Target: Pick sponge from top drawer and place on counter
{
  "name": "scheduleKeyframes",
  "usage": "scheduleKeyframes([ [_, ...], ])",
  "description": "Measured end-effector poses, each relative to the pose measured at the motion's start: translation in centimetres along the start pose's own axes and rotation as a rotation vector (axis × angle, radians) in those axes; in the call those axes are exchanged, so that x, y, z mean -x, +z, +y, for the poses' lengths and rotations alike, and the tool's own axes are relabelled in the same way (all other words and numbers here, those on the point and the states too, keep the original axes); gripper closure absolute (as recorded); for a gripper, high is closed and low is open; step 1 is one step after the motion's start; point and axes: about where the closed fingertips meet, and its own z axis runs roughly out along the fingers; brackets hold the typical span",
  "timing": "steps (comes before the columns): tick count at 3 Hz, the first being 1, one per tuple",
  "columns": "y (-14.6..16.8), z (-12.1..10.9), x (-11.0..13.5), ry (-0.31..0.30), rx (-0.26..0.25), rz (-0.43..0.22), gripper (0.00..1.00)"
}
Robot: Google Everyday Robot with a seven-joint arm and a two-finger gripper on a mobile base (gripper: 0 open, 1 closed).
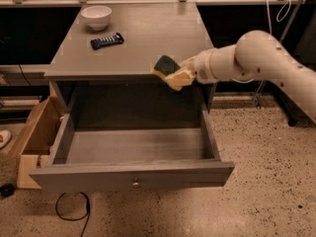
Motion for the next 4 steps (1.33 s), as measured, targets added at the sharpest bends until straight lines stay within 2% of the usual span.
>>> scheduleKeyframes([
  [1,-0.6,-4.4,3.1,0.012,-0.058,0.053,1.0],
  [2,1.8,-7.3,4.6,0.038,-0.065,0.142,1.0],
  [3,6.4,-8.5,4.7,0.055,-0.04,0.276,1.0],
  [4,7.2,-7.8,6.3,0.034,-0.017,0.294,0.82],
])
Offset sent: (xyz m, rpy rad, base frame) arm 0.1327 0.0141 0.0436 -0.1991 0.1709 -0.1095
